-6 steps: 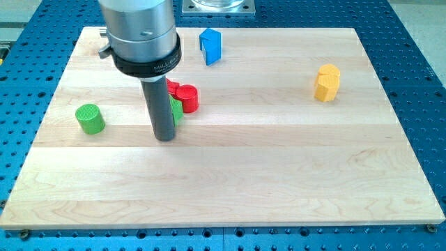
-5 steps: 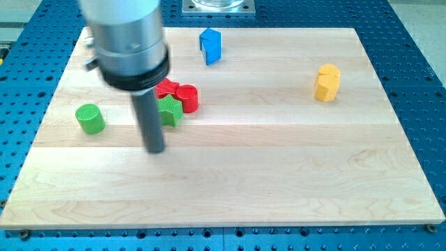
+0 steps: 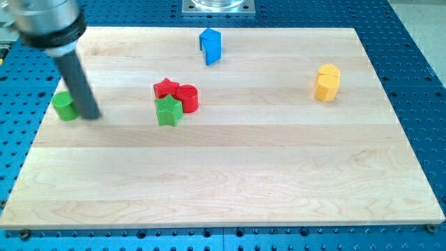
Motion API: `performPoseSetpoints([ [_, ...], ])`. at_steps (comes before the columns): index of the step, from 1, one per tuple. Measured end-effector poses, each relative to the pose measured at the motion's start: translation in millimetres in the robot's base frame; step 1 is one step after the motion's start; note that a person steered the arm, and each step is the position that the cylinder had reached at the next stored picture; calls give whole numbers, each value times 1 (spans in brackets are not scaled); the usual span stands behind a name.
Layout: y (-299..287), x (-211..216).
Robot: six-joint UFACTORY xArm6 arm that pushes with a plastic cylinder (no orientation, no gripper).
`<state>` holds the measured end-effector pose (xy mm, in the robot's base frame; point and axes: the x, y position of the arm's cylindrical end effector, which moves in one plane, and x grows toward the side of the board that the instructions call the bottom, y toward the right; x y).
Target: Move the green circle towards the top left side
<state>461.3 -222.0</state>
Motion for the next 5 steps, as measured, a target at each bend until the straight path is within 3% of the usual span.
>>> performPoseSetpoints([
  [1, 28, 29],
  [2, -64, 32],
  [4, 47, -102],
  [5, 3, -56],
])
